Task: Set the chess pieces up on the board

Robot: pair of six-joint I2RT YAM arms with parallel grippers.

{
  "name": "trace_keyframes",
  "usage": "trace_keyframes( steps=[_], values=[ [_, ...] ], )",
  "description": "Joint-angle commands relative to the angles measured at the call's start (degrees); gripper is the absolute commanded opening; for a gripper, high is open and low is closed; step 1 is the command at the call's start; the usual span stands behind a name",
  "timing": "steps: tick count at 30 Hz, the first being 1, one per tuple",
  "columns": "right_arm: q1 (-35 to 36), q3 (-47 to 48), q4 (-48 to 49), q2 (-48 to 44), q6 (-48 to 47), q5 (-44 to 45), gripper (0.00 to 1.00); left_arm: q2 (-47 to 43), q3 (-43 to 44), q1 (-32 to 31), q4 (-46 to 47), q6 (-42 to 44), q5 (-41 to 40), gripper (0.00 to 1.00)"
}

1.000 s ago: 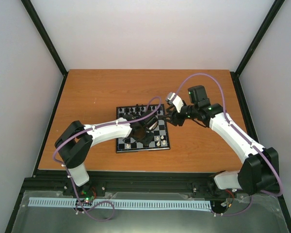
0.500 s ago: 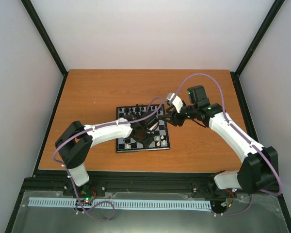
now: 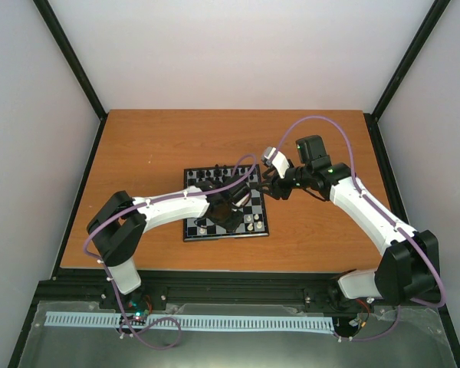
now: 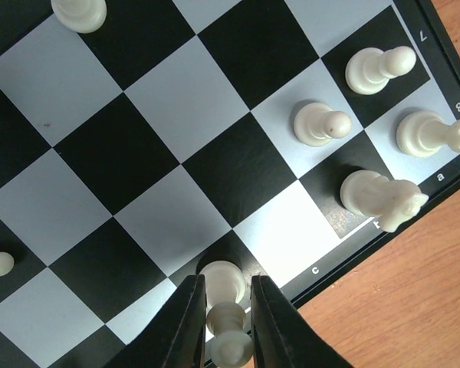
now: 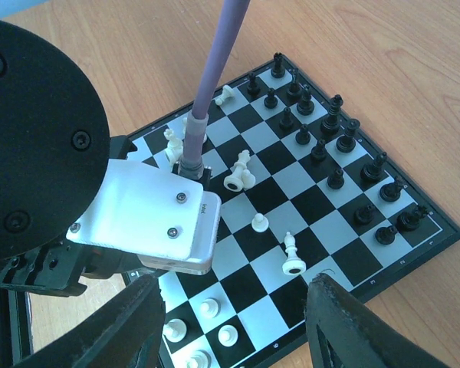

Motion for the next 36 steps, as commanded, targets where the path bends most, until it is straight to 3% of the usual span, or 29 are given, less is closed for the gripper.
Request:
trace_keyframes(
  steps=[1,8,15,24,28,31,33,36],
  values=[
    [-0.51,0.18,-0.2,0.09,-0.48,-0.8,0.51,-0.01,1.9,-0.79,-1.45,-1.23,0.89,0.2],
    [-0.57,0.17,-0.24,0.23,-0.49,-0.8,0.51,-0.47,1.45,-0.83,-1.26,-1.6,0.71,0.22],
    [-0.59,0.18,-0.16,-0.28,-0.39,-0.58,0.51,-2.05,2.84,-0.83,-2.14,-1.36,-2.24,0.34],
    [-0.95,0.12,-0.12,-0.62,-0.43,-0.79,0.51,-11.01,5.88,-0.28,-9.25,0.48,-12.09,0.47],
    [-1.03,0.18,-0.17,-0.86,-0.64,-0.89,0.51,-17.39,4.34,3.69,-9.01,1.32,-16.49,0.53],
    [-1.1,0.1,-0.31,-1.03,-0.91,-1.02,0.51,-23.5,1.97,7.33,-6.14,1.74,-16.78,0.67],
    [-1.17,0.09,-0.32,-1.1,-1.02,-1.13,0.51,-27.07,0.43,8.94,-3.44,1.09,-18.56,0.97],
    [-1.12,0.09,-0.34,-0.96,-1.07,-1.63,0.52,-28.21,0.7,9.59,-5.24,-0.42,-22.91,1.0]
  ],
)
